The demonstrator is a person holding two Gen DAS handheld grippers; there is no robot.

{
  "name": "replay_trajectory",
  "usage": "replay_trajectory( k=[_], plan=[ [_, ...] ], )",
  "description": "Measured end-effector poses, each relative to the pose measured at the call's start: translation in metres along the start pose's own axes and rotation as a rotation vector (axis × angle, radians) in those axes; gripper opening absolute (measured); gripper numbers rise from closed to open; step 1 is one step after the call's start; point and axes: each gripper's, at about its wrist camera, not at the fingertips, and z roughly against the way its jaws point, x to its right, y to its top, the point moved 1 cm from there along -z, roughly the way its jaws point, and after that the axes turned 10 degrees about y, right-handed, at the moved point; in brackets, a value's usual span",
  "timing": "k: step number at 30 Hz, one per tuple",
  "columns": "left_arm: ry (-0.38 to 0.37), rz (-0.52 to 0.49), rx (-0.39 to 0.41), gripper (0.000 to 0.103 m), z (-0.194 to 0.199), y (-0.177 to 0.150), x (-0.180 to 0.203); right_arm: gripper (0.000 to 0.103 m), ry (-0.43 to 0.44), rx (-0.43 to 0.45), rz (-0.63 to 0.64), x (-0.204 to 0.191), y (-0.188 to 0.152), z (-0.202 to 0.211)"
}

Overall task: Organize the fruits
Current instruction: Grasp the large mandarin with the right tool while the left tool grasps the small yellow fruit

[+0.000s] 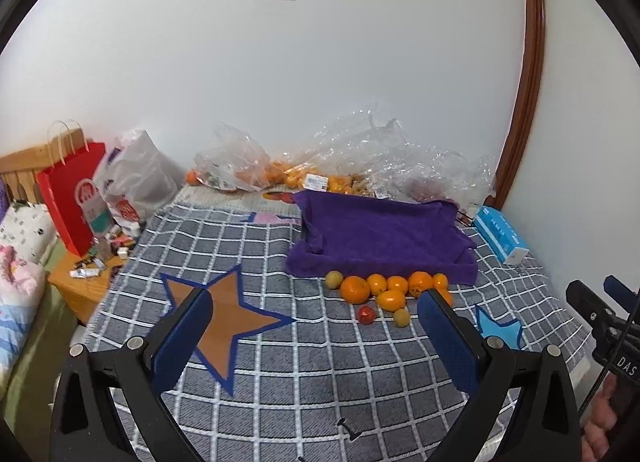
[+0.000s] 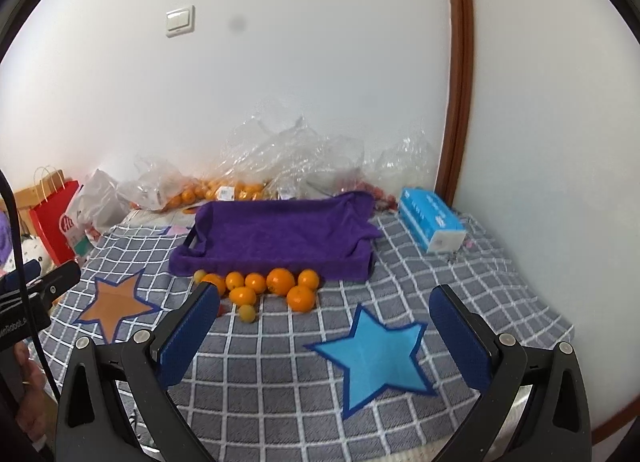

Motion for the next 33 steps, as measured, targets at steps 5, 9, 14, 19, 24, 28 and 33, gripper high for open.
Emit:
replay_trajectory(
  k=[5,9,14,19,24,28,33],
  plan=[
    [0.018,-0.015,0.014,0.102,-0.017,0.002,0.002,0.103,0.015,0.008,0.028,0.0,0.004,-0.019],
    [0.033,-0.033,-0.006,0.102,-0.038,0.004,0.004,0.103,0.082,-0.036,0.033,0.004,0.001,-0.045],
    [0.047,-0.044,-0.063,0.102,-0.077,-0.002,0.001,0.103,0.069,-0.091,0.014,0.014,-0.012,-0.084],
    [0.071,-0.036,-0.149,0.097,-0.121,-0.019,-0.006,0.084,0.129,-0.188,-0.057,0.029,-0.034,-0.133],
    [0.067,-0.033,-0.216,0.084,-0.153,-0.034,-0.014,0.067,0.157,-0.26,-0.096,0.038,-0.05,-0.178],
    [0.092,-0.04,-0.231,0.083,-0.167,-0.04,-0.016,0.06,0.196,-0.302,-0.113,0.039,-0.057,-0.207],
    [0.075,-0.061,-0.278,0.083,-0.182,-0.046,-0.018,0.059,0.214,-0.326,-0.114,0.037,-0.064,-0.231]
  ],
)
